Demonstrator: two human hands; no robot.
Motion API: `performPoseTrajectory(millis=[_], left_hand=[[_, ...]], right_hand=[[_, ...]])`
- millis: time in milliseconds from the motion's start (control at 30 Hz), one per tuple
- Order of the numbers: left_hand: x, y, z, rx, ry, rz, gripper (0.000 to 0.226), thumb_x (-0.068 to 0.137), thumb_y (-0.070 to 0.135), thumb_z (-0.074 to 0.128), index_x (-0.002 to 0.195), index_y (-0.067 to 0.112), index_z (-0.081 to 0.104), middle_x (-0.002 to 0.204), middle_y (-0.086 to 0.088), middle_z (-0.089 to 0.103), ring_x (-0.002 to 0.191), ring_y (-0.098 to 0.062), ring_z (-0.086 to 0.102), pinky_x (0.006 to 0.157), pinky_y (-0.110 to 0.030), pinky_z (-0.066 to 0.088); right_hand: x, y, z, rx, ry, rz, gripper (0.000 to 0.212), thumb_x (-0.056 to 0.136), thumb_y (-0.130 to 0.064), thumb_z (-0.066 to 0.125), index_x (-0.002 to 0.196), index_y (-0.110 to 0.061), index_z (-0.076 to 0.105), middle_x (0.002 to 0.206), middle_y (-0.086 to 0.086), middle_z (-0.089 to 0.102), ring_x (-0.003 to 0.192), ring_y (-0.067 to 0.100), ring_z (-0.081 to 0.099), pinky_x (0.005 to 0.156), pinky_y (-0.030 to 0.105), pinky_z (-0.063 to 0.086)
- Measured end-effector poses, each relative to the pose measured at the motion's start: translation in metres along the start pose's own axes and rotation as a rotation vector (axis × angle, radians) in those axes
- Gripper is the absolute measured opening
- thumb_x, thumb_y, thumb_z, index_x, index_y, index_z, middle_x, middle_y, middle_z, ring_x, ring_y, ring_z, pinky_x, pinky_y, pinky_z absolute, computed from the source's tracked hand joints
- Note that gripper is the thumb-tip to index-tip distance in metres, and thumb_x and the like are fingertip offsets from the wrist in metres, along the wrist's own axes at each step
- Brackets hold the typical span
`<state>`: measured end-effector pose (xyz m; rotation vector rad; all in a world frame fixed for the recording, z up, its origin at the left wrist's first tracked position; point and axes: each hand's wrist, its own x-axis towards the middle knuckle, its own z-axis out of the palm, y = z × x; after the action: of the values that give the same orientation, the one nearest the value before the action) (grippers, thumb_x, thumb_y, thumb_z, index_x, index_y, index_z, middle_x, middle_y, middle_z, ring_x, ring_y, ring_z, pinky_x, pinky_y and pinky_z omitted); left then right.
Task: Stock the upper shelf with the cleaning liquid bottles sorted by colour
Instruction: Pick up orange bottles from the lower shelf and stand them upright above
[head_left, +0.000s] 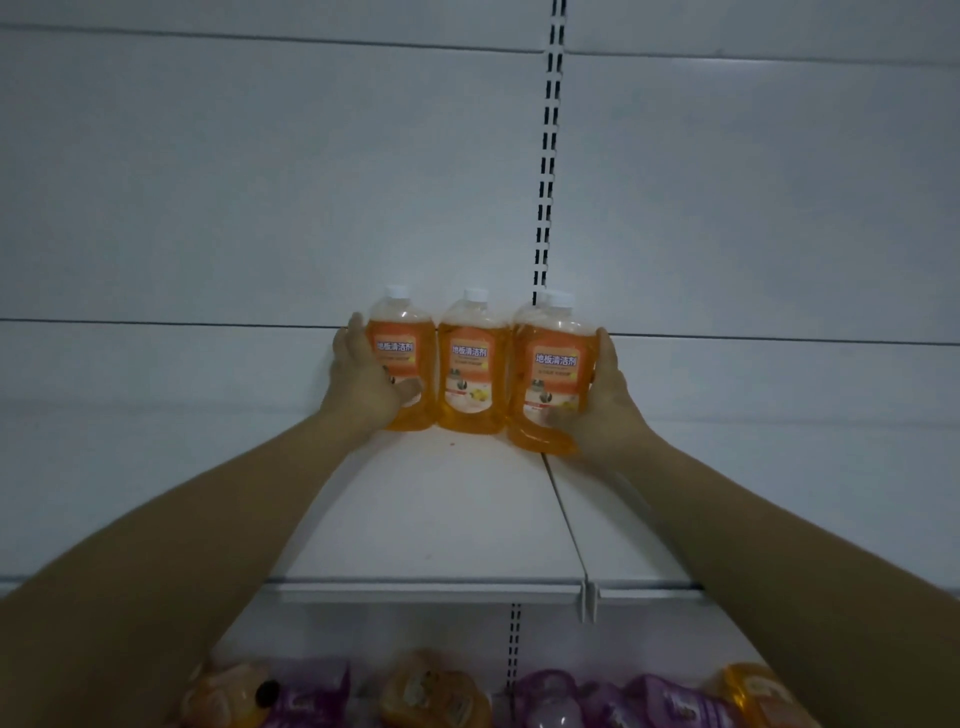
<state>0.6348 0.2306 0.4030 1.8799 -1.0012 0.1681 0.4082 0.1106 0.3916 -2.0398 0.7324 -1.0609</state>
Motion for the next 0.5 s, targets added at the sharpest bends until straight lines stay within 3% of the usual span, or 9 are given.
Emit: performPoseTrajectory(millis=[67,167,333,500], left_hand=[[-0.005,0.012,-0.001,0.385,0.089,0.243,0.105,0.077,0.041,0.073,0.151,0.023,0.001,0.159,-0.007,-0.001,0.146,-0.029,0.002,0.113,-0.051,0.020],[-0.008,0.036,0.011,0.702,0.007,0.467,0.105,0.076,0.063,0.061,0.149,0.033,-0.008,0.158,-0.003,-0.016,0.144,-0.029,-0.016,0.112,-0.062,0.007],[-0.005,0.045,0.041,0.809,-0.025,0.394,0.106,0.076,0.071,0.052,0.145,0.036,-0.021,0.157,-0.002,-0.020,0.143,-0.034,-0.021,0.106,-0.071,0.000],[-0.004,0.050,0.057,0.818,0.006,0.389,0.100,0.082,0.068,0.048,0.144,0.035,-0.023,0.157,-0.007,-0.018,0.144,-0.032,-0.018,0.105,-0.073,-0.004]], right_hand=[[-0.001,-0.001,0.000,0.004,-0.037,-0.025,0.117,0.068,-0.026,0.084,0.149,-0.033,0.001,0.137,-0.002,0.046,0.123,0.021,0.051,0.102,0.045,0.045],[-0.001,-0.003,-0.003,-0.035,-0.094,-0.022,0.113,0.080,-0.018,0.077,0.149,-0.030,-0.013,0.125,-0.010,0.046,0.114,0.013,0.050,0.095,0.034,0.043],[0.000,-0.001,0.000,-0.098,-0.024,0.005,0.115,0.081,-0.028,0.076,0.147,-0.039,-0.018,0.133,-0.008,0.047,0.118,0.019,0.053,0.102,0.046,0.045],[0.001,0.003,0.002,-0.078,-0.033,-0.005,0.111,0.085,-0.021,0.072,0.148,-0.038,-0.019,0.124,-0.013,0.043,0.113,0.014,0.050,0.100,0.040,0.045]])
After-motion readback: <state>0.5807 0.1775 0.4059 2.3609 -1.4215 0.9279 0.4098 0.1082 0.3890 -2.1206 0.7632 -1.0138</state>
